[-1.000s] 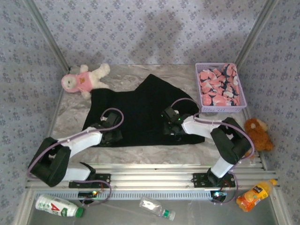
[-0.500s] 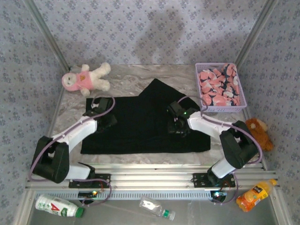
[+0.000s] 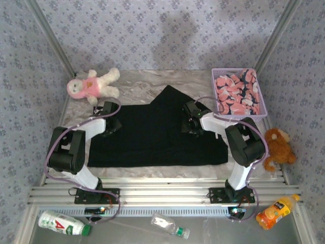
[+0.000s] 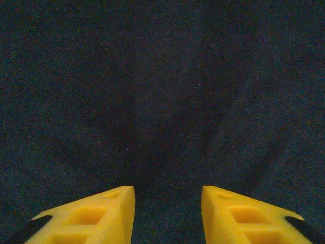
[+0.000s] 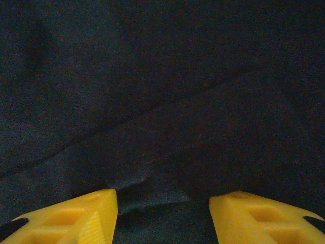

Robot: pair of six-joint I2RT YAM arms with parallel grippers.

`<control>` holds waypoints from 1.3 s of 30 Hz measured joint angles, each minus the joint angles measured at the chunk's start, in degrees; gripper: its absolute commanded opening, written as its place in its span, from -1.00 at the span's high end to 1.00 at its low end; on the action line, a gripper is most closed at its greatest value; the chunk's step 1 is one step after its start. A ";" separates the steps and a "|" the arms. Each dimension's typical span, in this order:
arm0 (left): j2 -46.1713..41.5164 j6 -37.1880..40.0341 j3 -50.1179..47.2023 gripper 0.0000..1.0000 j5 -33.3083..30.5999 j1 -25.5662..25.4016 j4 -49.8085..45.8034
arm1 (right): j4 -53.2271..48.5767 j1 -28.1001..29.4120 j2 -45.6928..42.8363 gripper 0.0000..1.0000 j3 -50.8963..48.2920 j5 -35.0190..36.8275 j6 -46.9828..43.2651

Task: Fold and stack the mixed laundry pile

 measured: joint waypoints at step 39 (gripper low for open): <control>12.83 5.99 20.13 -0.39 7.85 17.75 -3.30 | -0.72 14.27 7.63 -0.15 19.58 -2.99 -15.26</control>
